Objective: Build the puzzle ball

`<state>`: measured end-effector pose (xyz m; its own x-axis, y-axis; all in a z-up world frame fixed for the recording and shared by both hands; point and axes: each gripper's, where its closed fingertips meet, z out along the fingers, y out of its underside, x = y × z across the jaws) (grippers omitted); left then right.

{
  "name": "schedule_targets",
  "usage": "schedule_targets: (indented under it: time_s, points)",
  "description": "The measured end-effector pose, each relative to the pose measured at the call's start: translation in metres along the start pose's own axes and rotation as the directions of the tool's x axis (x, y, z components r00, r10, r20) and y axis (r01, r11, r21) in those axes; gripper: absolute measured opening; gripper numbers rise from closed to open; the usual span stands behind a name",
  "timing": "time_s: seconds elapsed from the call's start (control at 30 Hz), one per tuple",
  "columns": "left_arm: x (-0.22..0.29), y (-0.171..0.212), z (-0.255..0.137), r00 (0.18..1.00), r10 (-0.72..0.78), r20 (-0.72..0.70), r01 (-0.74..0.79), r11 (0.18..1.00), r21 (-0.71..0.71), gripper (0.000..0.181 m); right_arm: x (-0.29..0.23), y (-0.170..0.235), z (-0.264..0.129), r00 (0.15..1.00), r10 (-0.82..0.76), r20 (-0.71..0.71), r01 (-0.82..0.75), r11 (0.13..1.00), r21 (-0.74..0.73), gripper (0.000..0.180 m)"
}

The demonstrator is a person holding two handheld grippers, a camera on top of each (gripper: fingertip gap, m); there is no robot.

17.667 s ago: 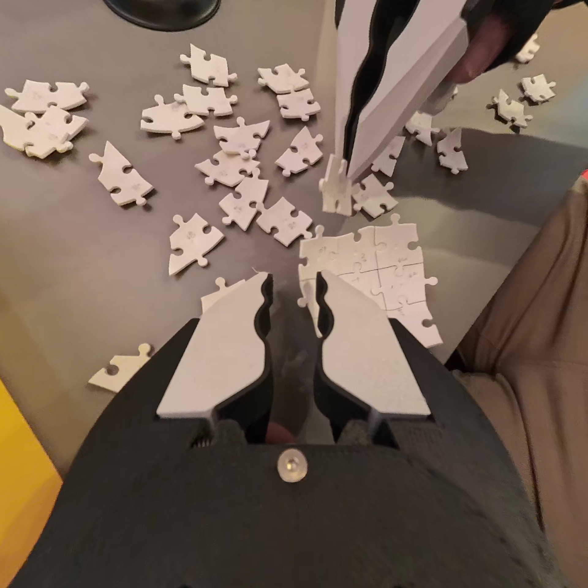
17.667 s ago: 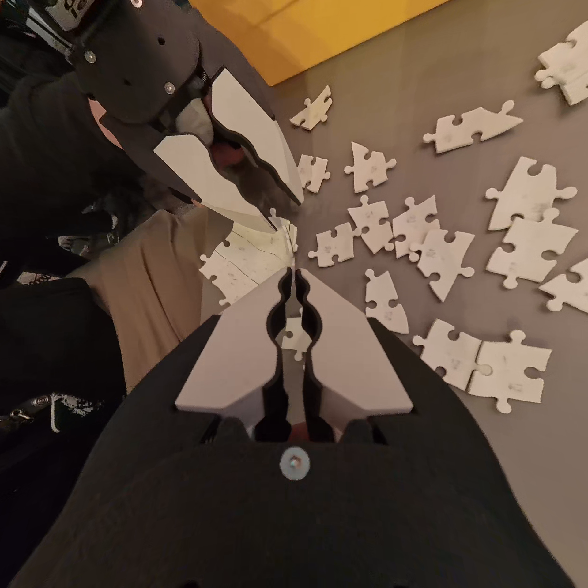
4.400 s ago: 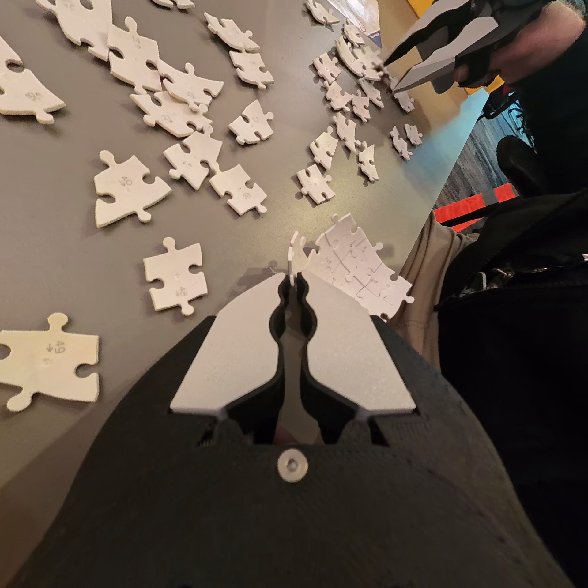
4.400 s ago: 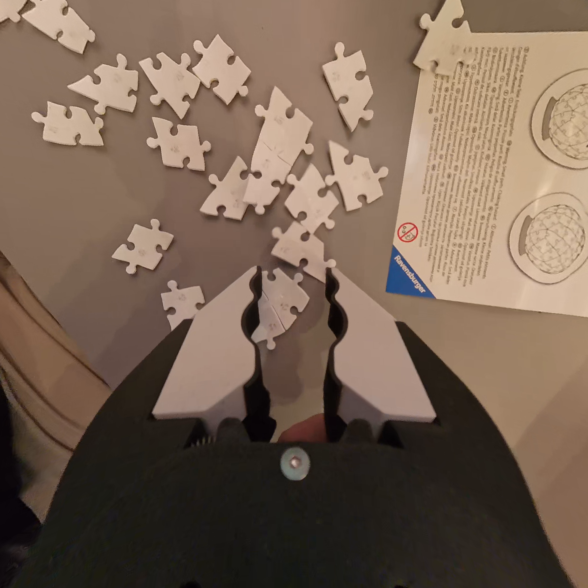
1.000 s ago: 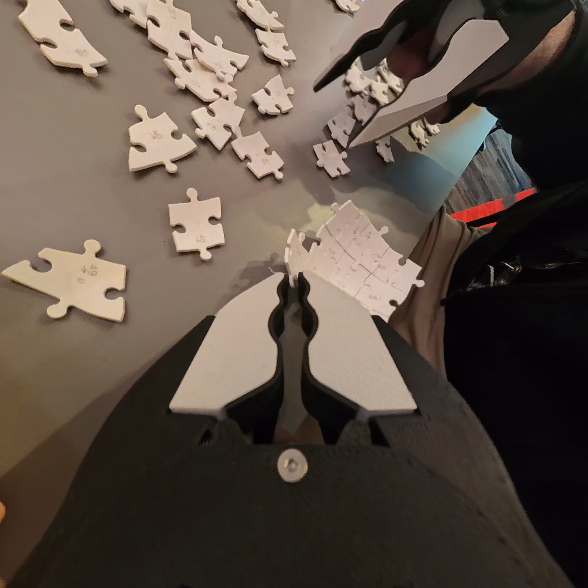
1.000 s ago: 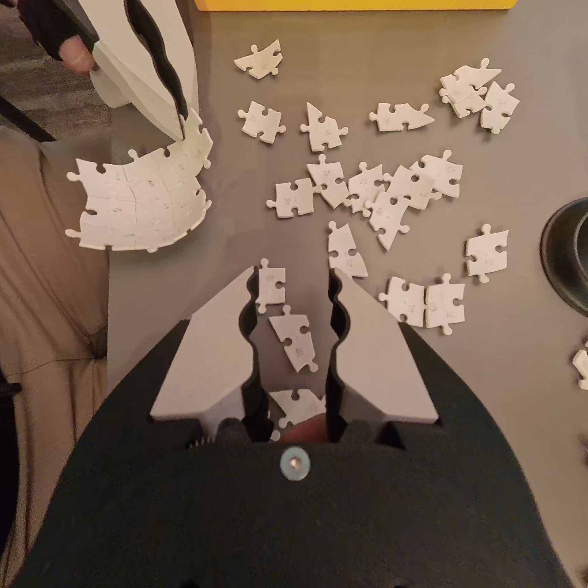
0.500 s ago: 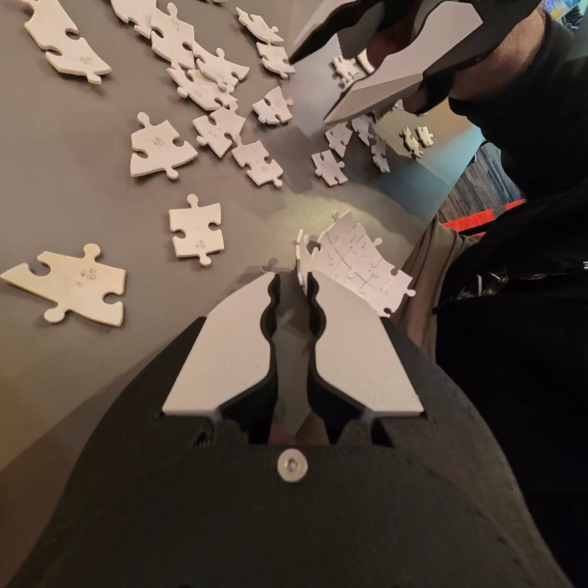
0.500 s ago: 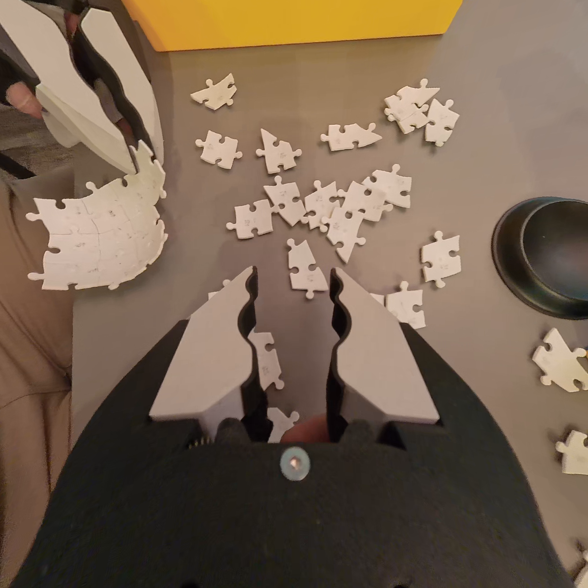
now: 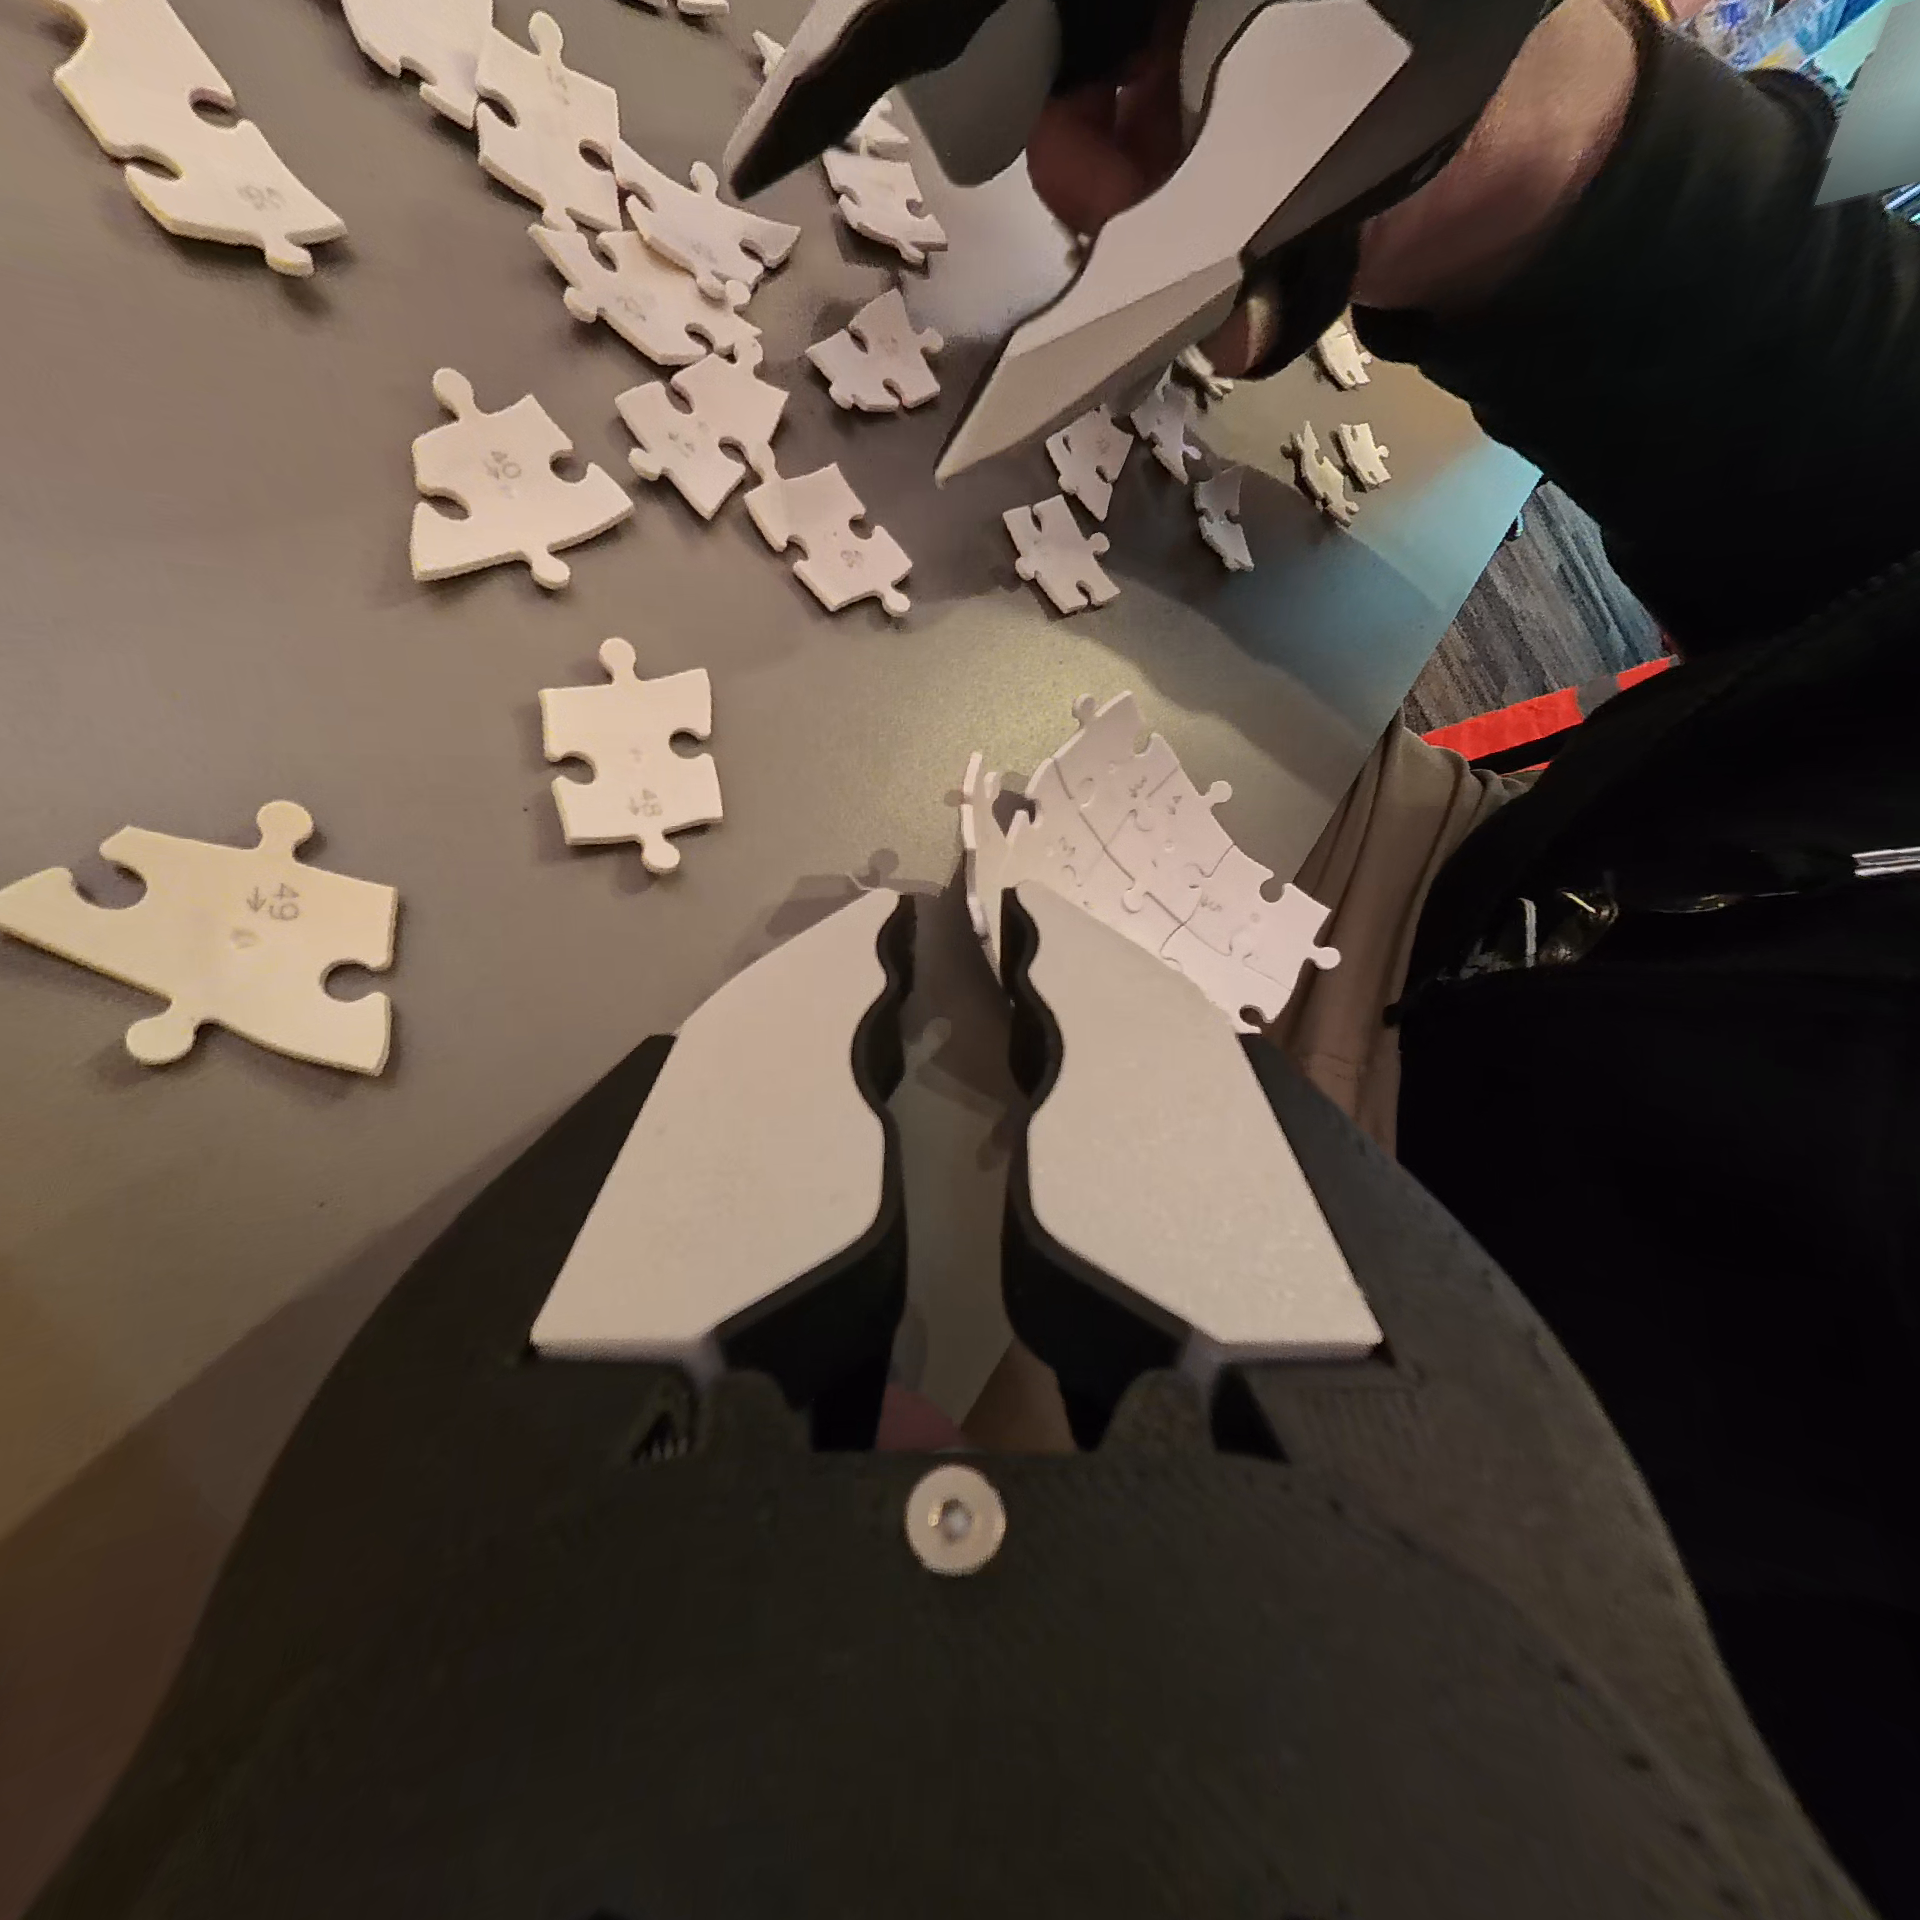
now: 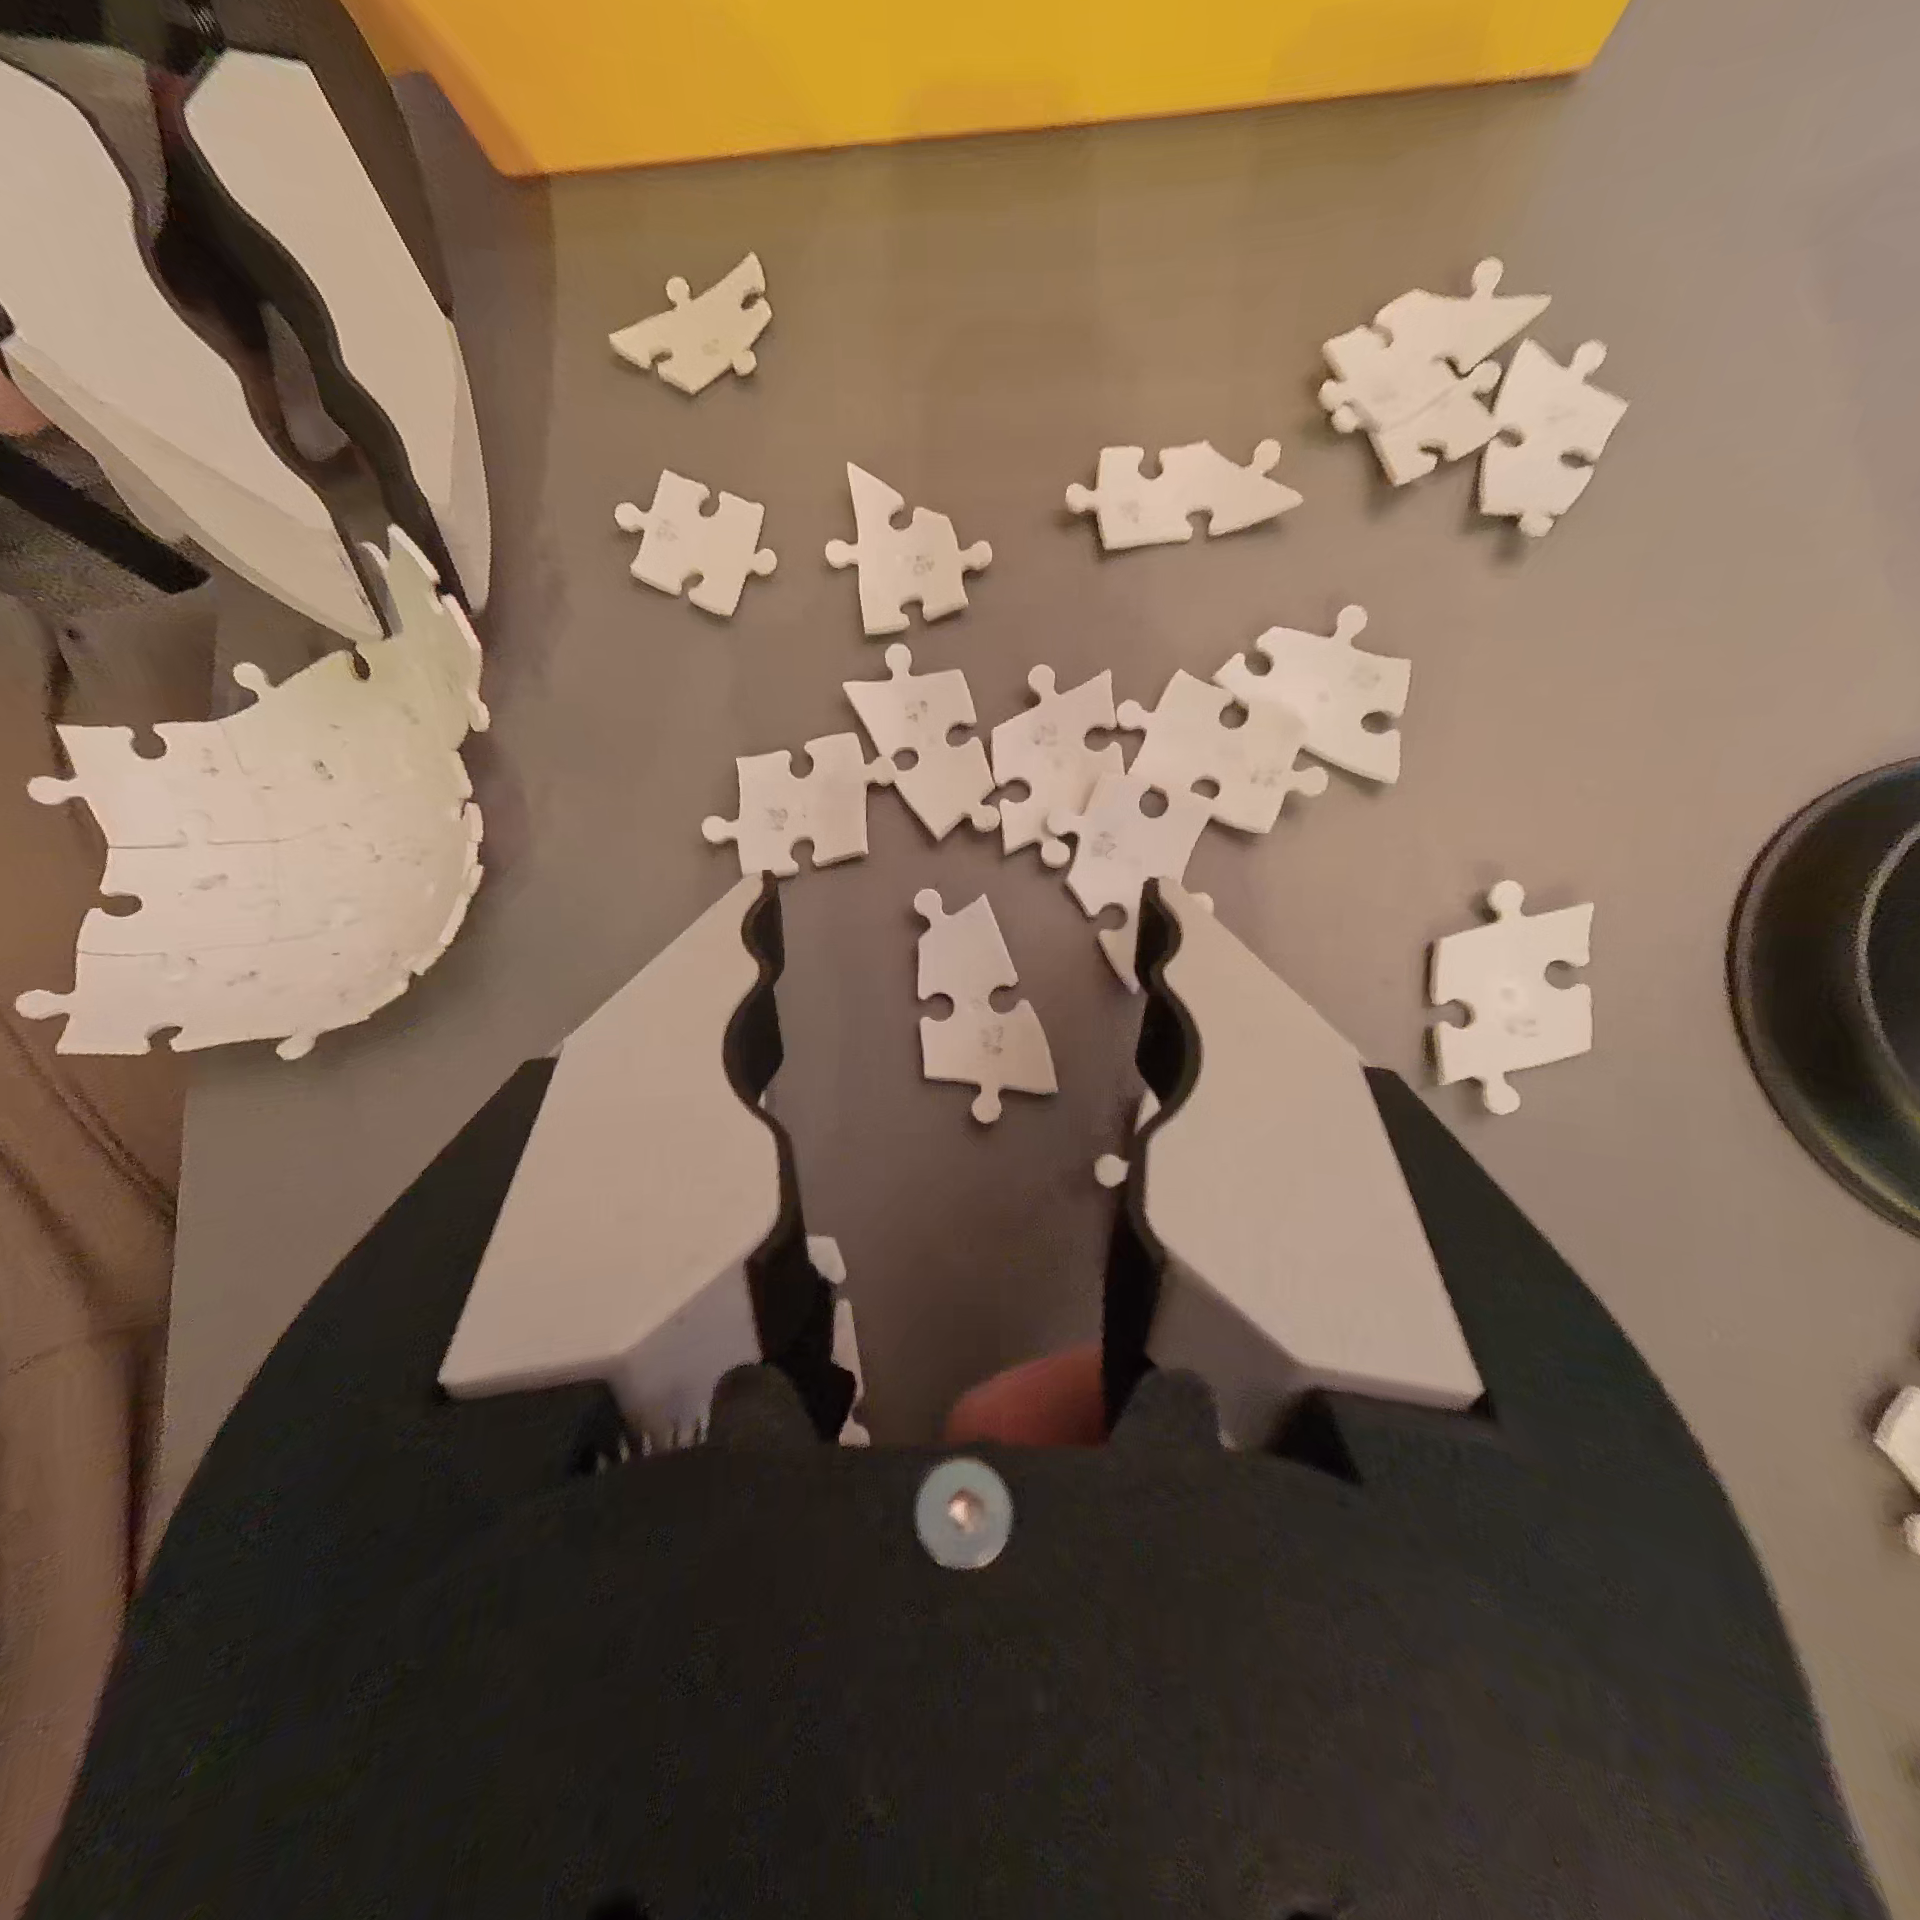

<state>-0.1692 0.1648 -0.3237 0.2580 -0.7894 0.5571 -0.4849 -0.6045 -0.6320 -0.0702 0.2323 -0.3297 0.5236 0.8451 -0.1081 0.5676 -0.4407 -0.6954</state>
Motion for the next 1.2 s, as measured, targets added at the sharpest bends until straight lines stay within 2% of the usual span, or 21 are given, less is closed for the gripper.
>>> schedule_targets:
  time_s: [0.17, 0.63, 1.2]
  points:
    - [0.0, 0.0, 0.0, 1.0, -0.006, -0.007, 0.006, 1.0, 0.004, 0.015, 0.007, 0.006, -0.002, 0.999, 0.043, 0.019, -0.043, 0.999, -0.012, 0.068]
    - [0.0, -0.001, 0.0, 1.0, -0.011, -0.011, 0.011, 1.0, 0.006, 0.014, 0.047, 0.008, -0.022, 0.993, 0.094, -0.076, -0.092, 0.996, 0.019, 0.077]
    - [0.0, -0.001, -0.001, 1.0, -0.019, -0.024, 0.019, 1.0, 0.013, 0.014, 0.052, 0.024, -0.029, 0.991, 0.115, -0.067, -0.118, 0.993, -0.032, 0.081]
